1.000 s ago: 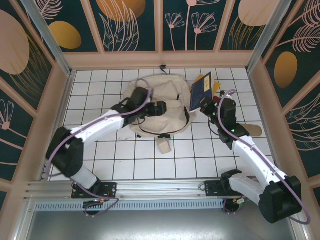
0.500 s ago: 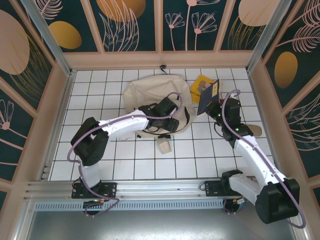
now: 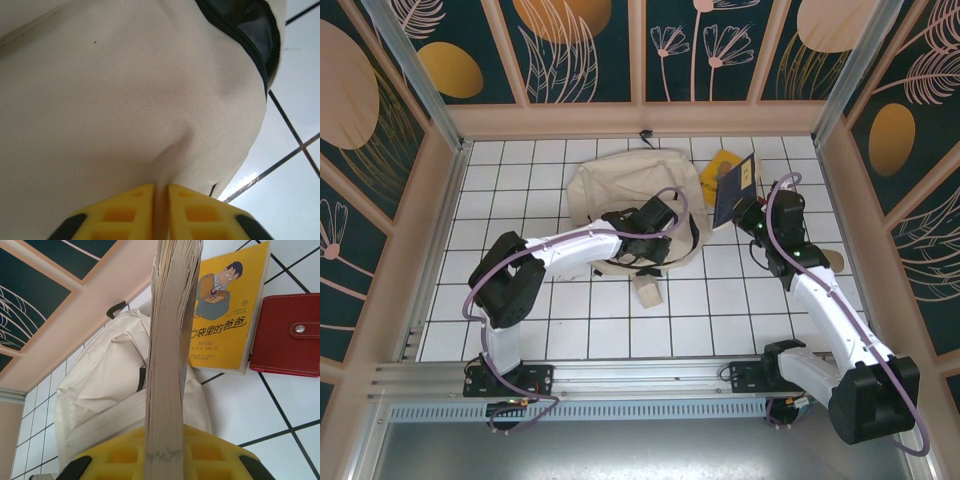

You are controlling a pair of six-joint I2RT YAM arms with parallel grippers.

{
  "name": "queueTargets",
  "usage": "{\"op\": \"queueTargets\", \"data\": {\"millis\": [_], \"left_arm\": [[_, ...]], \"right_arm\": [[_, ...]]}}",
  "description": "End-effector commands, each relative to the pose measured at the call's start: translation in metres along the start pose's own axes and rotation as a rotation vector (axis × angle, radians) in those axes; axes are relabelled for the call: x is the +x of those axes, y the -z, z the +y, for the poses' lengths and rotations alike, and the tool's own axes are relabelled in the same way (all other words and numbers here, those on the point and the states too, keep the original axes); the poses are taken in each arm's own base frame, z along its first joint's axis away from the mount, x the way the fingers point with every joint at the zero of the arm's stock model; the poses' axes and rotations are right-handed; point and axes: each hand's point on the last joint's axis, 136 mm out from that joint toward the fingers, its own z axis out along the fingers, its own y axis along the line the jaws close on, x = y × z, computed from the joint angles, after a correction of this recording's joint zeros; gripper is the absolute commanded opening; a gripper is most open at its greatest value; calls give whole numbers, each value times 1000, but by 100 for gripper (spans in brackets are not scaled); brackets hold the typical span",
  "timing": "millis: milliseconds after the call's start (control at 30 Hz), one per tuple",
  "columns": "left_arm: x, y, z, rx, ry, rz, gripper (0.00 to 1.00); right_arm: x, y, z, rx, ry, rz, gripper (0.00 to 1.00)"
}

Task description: Pack the student bag

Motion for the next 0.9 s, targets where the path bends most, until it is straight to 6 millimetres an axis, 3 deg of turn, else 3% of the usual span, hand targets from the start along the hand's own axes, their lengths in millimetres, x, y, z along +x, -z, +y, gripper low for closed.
{"op": "queueTargets", "data": {"millis": [0, 200, 433, 633, 867], "left_arm": [[-16, 10, -1, -12, -22, -55, 3], [-39, 32, 5, -56, -9, -151, 0], [-93, 86, 13, -112, 52, -386, 0], [-132, 111, 25, -196, 151, -538, 0], [-169, 138, 28, -219, 274, -668, 0]], "right_arm": [[-17, 8, 17, -57, -4, -43, 4], [-12, 13, 19, -77, -16, -20, 4], [4, 31, 23, -106, 29, 54, 4], [28, 48, 39, -212, 61, 176, 4], [56, 60, 44, -270, -40, 252, 5]]}}
